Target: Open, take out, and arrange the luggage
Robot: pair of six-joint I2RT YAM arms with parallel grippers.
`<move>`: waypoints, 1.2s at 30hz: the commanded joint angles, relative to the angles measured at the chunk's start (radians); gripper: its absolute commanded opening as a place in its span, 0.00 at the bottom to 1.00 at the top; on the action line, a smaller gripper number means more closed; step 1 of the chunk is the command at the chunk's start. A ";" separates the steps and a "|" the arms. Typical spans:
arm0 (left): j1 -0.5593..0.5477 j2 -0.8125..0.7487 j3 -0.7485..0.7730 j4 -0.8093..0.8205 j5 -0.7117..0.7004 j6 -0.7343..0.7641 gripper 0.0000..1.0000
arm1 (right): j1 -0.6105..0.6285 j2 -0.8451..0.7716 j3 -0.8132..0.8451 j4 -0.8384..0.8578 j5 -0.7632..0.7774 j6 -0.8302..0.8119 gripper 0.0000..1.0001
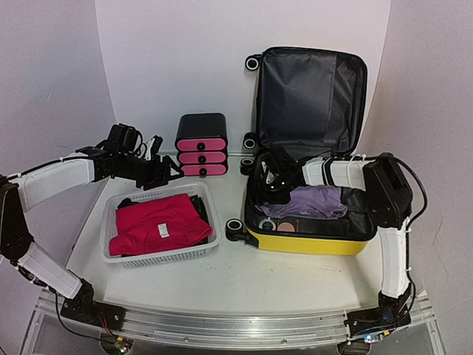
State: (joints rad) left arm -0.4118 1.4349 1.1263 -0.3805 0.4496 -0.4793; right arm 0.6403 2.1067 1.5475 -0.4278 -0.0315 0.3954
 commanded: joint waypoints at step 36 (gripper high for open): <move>-0.062 0.015 0.039 0.159 0.123 -0.257 0.79 | -0.082 -0.165 -0.148 0.242 -0.183 -0.045 0.00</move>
State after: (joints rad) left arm -0.4603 1.4277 1.1259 -0.3309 0.5220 -0.6384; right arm 0.6178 2.0518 1.4162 -0.2485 -0.0204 0.3576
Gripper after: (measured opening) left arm 0.786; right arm 0.017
